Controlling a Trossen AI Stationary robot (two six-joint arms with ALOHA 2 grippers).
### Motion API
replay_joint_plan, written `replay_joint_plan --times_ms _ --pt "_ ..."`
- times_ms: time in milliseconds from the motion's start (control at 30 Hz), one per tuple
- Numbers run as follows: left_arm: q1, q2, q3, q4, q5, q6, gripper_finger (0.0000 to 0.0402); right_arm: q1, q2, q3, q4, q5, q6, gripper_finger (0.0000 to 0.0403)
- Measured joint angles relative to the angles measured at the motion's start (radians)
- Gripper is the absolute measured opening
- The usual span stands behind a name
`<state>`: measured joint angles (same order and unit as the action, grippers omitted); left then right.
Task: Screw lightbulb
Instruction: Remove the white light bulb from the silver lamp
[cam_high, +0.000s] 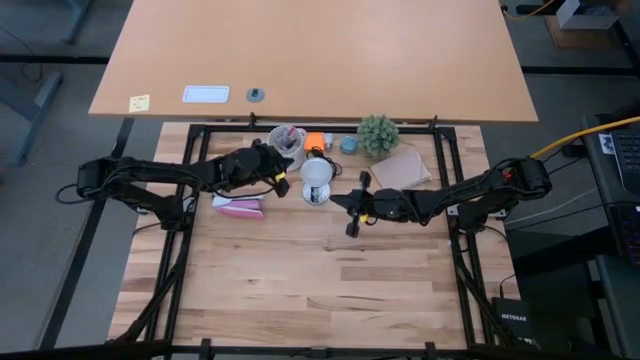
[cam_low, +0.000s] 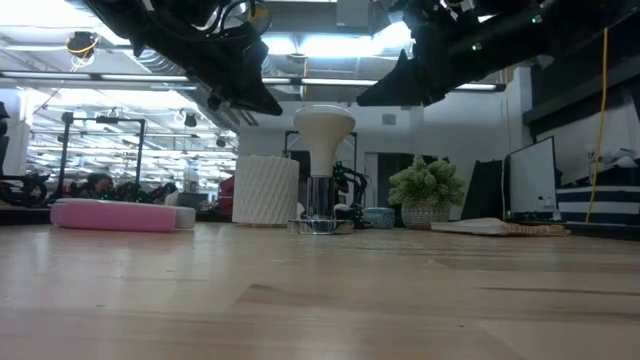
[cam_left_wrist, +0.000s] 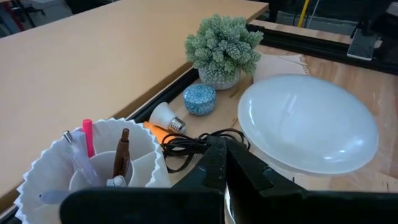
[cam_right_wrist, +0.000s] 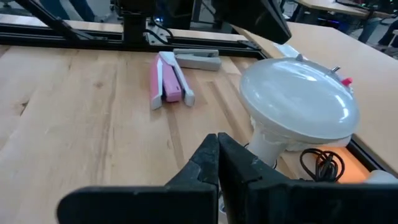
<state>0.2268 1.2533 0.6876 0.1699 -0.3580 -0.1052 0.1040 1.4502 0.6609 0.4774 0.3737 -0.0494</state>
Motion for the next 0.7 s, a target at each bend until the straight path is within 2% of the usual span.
replay_joint_plan --times_ms 333,700 --pt "0.0 0.0 0.0 -0.003 0.0 -0.051 0.0001 0.0 0.0 0.0 -0.001 -0.113 0.0 0.0003" --pt "0.0 0.0 0.0 -0.003 0.0 -0.052 0.0001 0.0 0.0 0.0 -0.001 -0.122 0.0 0.0003"
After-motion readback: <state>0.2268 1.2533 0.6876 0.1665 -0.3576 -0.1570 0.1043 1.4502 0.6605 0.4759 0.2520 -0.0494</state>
